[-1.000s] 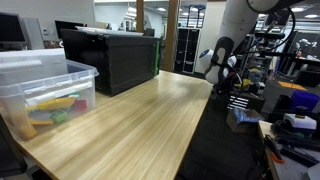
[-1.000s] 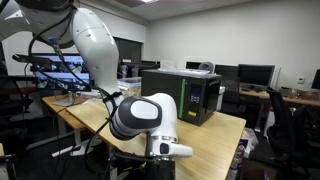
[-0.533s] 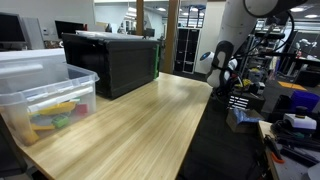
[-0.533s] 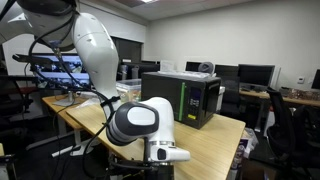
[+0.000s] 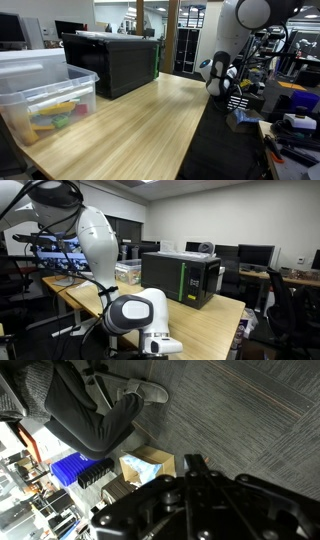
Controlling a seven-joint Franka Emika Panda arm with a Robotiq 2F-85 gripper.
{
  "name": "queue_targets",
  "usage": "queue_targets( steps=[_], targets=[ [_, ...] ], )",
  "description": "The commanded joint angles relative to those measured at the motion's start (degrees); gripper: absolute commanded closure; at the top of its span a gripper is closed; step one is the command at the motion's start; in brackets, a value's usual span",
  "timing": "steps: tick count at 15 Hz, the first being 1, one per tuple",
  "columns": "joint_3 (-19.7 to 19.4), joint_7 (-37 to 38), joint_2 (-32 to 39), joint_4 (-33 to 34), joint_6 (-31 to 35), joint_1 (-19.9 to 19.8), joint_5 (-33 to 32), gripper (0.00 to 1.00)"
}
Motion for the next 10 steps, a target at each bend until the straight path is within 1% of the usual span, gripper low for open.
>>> queue_targets(
  steps=[1, 3, 4, 5, 6, 7, 8, 9, 10],
  targets=[
    [-1.4, 0.7, 0.3, 1.4, 0.8, 2.5, 1.4, 0.98],
    [-2.1, -0.6, -0.9, 0.9, -0.1, 2.9, 0.9, 0.99],
    [-2.6, -1.6, -2.3, -0.4, -0.3, 3.4, 0.3, 0.99],
    [-2.5, -6.2, -6.3, -3.7, -0.1, 3.2, -1.1, 0.98],
    [-3.4, -8.2, -7.1, -4.9, 0.5, 3.9, -1.9, 0.98],
    [-5.1, -10.7, -8.3, -6.4, 1.1, 4.9, -3.0, 0.98],
    [-7.6, -12.8, -9.4, -7.9, 1.9, 6.5, -4.4, 0.98],
    [-11.4, -16.6, -12.7, -9.2, 2.9, 8.3, -5.5, 0.98],
    [-13.3, -20.3, -16.5, -9.8, 2.6, 9.2, -5.9, 0.98]
  ],
)
